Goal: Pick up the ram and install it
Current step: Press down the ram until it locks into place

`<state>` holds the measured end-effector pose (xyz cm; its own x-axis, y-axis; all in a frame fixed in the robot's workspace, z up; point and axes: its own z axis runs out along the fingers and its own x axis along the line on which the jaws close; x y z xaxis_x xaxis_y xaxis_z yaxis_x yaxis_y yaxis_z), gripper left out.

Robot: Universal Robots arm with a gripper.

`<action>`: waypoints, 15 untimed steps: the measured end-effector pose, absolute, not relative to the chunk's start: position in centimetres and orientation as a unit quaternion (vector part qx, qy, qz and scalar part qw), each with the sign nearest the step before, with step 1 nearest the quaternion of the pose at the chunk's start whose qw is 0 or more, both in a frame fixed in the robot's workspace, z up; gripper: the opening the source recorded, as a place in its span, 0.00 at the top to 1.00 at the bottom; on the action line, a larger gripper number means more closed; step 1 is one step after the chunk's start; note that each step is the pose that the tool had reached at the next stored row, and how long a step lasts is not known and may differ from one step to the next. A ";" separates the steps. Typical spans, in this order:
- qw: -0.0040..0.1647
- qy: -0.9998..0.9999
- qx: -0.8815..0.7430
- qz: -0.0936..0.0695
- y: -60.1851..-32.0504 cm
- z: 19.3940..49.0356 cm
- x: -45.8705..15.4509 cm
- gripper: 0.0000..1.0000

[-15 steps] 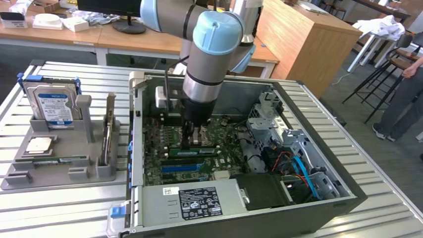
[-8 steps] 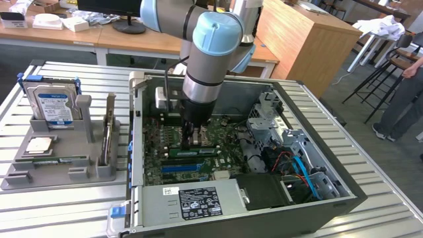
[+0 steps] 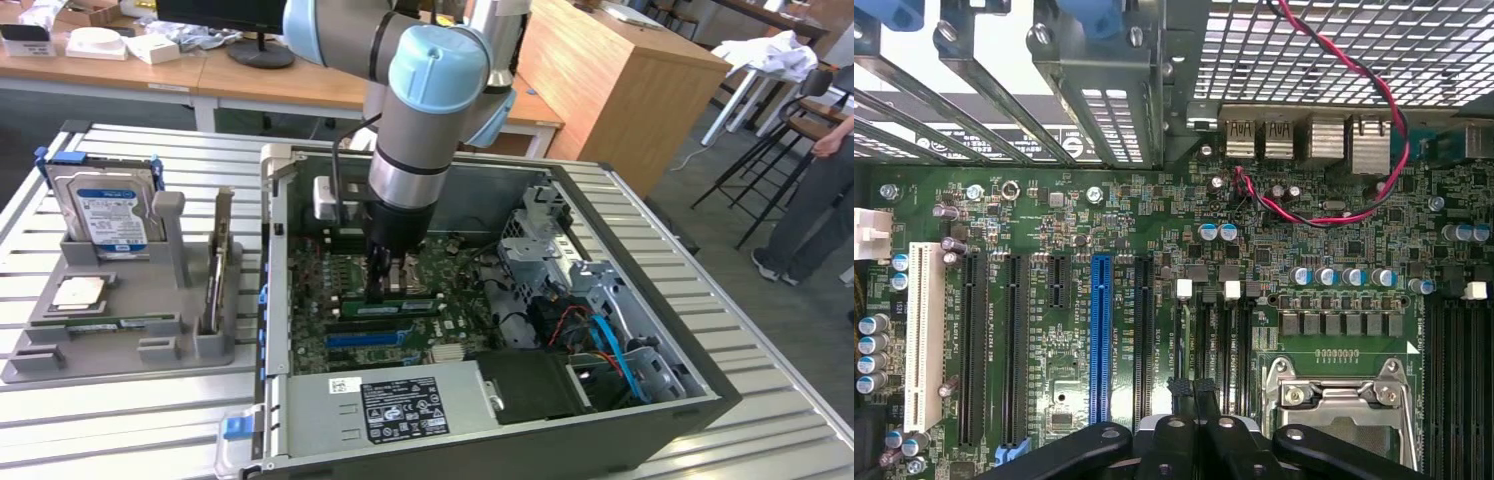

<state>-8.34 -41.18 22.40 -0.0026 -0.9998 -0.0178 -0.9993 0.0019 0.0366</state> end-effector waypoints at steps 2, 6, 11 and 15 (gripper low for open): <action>0.007 -0.708 0.706 -0.019 -41.2 22.4 -8.3 0.90; 0.007 -0.708 0.706 -0.019 -41.2 22.4 -8.3 0.90; 0.007 -0.708 0.706 -0.019 -41.2 22.3 -8.3 0.90; 0.007 -0.708 0.706 -0.019 -41.2 22.3 -8.3 0.90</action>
<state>-8.33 -41.18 22.30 -0.0025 -0.9998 -0.0178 -0.9993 0.0019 0.0365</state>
